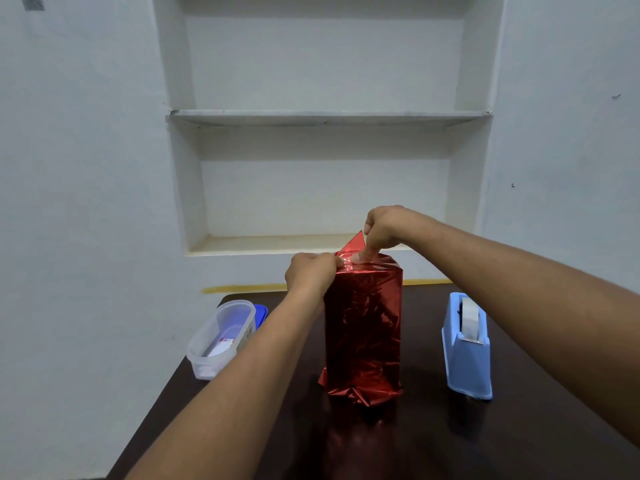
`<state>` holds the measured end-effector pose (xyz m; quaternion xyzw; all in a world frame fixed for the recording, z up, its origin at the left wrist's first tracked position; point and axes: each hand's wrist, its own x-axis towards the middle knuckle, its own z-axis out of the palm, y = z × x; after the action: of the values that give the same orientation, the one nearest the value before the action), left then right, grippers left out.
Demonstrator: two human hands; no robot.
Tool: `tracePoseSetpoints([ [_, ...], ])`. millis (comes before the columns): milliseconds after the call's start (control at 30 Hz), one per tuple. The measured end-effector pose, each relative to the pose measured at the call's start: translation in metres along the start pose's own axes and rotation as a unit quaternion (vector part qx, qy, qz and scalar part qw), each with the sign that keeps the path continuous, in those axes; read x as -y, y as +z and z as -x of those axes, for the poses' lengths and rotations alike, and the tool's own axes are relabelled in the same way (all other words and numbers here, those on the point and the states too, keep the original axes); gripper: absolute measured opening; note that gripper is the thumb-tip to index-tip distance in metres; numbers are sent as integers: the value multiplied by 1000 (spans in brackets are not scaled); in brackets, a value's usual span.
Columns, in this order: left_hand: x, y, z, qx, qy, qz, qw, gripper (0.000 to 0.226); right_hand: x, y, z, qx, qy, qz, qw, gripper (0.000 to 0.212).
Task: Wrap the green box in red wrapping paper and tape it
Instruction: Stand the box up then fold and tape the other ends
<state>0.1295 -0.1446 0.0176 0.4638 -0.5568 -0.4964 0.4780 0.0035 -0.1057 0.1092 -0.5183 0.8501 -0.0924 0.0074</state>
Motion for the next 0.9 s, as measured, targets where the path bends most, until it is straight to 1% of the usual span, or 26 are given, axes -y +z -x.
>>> tracePoseSetpoints([
  [67,0,0,1,2,2,4,1000,14,-5,7,1,18,26,-74,997,60],
  [133,0,0,4,2,4,2,1000,16,-8,15,2,19,50,-141,989,43],
  [233,0,0,7,0,9,-14,1000,13,-10,24,5,-23,61,-229,971,26],
  [267,0,-1,8,-3,9,-17,1000,11,-12,26,7,-51,62,-252,964,22],
  [333,1,-2,10,-9,8,-15,1000,7,-17,30,11,-125,53,-274,952,24],
  [400,2,-3,11,-7,5,-8,1000,8,-19,32,21,-187,29,-260,947,26],
  [467,1,-3,10,2,-10,14,1000,10,-16,34,33,-215,0,-228,950,23],
  [500,-1,-3,10,11,-23,26,999,11,-11,35,40,-209,-17,-204,956,24],
  [567,-8,-5,13,36,-48,35,998,8,-2,36,52,-163,-41,-151,974,30],
  [633,-16,-12,17,62,-68,34,995,4,3,36,58,-127,-51,-113,984,35],
  [733,-20,-22,16,85,-67,28,994,11,4,29,63,-106,-68,-73,989,35],
  [800,-18,-27,15,91,-63,11,994,17,4,27,66,-70,-92,-84,990,36],
  [900,-16,-32,14,99,-50,-8,994,16,2,23,71,-23,-113,-137,984,31],
])
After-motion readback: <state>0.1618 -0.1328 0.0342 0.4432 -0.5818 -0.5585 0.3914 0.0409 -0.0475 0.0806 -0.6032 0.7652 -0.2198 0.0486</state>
